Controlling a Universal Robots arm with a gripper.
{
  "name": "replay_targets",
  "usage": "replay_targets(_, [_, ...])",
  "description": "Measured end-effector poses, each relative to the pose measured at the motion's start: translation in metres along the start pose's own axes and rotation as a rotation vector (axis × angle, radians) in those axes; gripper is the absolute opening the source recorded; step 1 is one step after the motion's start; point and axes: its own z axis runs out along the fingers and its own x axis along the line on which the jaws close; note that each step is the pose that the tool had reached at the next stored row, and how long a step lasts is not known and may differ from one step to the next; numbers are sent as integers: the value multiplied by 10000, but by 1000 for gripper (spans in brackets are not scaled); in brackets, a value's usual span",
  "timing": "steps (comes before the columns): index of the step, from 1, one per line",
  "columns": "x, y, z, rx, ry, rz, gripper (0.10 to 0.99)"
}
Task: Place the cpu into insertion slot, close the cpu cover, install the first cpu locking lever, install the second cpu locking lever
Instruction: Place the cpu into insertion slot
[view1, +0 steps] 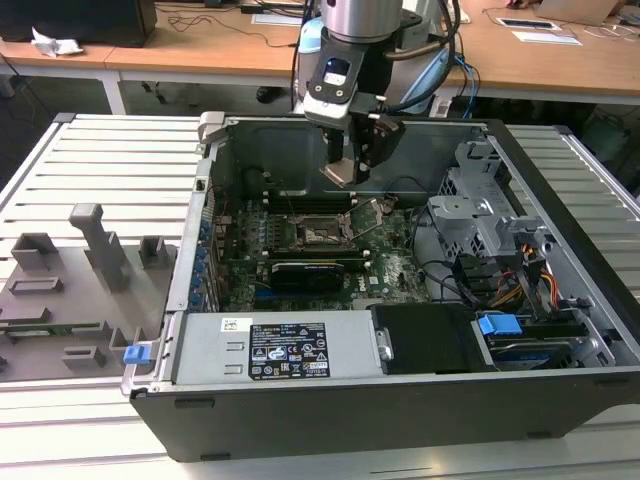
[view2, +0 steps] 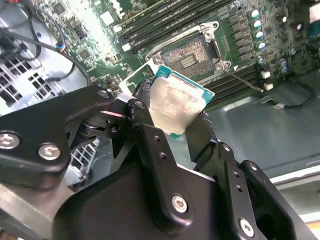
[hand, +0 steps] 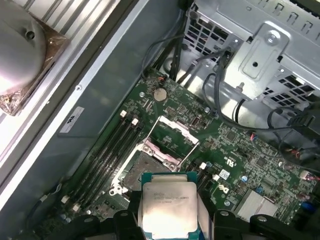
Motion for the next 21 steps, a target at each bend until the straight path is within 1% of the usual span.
replay_targets(1, [0, -1, 8, -5, -26, 304, 529])
replay_targets(7, [-1, -3, 41, -23, -121, 1432, 529])
replay_targets(10, [-1, -6, 67, -37, -191, 2276, 529])
replay_targets(13, [-1, -7, 85, -45, -242, 2858, 529])
replay_targets(15, [-2, -8, 95, -48, -267, 3125, 529])
replay_targets(16, [-2, -9, 106, -52, -290, 3379, 529])
replay_targets(17, [-2, -10, 115, -54, -297, 3482, 529])
replay_targets(21, [-2, -13, 156, -54, -301, 3524, 529])
